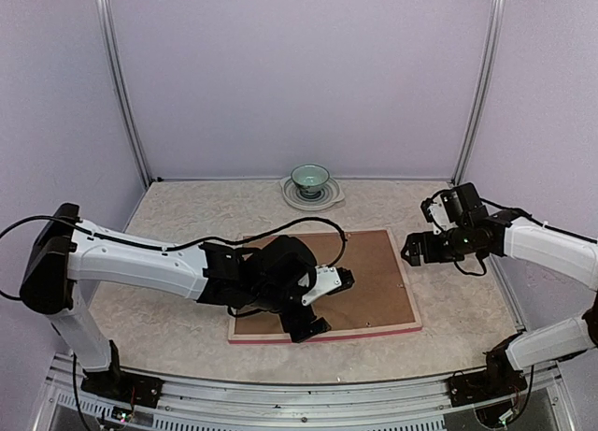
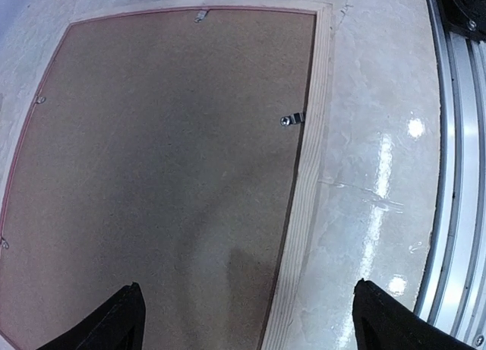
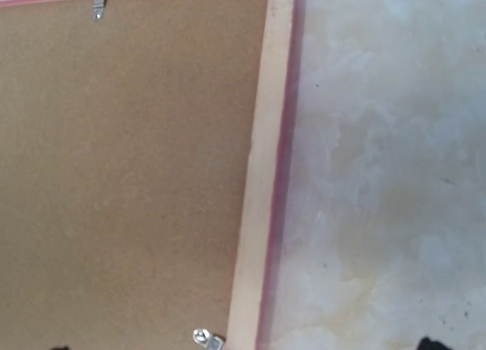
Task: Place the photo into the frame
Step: Pick up the photo frame from the center of the board.
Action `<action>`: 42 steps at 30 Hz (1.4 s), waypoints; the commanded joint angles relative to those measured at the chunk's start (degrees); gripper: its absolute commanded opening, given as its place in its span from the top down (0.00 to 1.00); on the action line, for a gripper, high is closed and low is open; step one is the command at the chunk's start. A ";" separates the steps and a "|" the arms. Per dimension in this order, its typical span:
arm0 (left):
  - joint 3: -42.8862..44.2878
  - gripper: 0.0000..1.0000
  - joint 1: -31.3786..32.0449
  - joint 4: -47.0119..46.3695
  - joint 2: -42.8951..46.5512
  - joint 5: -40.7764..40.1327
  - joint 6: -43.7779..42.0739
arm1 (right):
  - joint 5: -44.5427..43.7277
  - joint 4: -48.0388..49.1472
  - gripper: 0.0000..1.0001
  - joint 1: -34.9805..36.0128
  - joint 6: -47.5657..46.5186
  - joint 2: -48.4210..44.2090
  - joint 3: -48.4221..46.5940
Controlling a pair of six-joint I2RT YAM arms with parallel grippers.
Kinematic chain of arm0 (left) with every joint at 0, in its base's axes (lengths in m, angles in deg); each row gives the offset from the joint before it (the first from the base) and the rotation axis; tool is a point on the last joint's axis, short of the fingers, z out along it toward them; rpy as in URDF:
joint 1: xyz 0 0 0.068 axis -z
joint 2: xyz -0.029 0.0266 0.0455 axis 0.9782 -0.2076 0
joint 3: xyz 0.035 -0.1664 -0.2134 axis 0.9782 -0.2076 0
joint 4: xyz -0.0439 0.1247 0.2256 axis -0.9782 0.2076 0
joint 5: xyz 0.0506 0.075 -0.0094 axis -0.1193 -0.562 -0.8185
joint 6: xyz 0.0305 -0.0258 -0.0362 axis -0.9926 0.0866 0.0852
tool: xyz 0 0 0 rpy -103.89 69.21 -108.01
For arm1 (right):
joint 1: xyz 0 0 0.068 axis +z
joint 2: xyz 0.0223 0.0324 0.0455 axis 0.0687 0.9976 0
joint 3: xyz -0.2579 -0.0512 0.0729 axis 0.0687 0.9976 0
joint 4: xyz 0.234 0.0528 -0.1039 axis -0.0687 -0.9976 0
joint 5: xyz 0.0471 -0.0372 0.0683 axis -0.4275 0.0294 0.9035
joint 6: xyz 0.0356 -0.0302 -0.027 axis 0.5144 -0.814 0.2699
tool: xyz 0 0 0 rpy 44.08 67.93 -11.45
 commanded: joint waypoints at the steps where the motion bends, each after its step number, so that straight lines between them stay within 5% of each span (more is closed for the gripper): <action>1: 2.08 0.09 0.79 0.16 -3.51 1.46 -3.11 | -0.52 0.52 0.01 -0.79 0.58 -1.75 1.50; 15: 1.91 0.33 0.71 -1.97 -11.61 1.48 -7.10 | -0.62 1.09 0.01 -1.06 0.89 -2.87 3.55; 42: 2.61 0.83 0.45 -1.26 -13.54 5.50 -8.13 | -0.77 1.43 0.01 -1.54 1.27 -4.56 4.31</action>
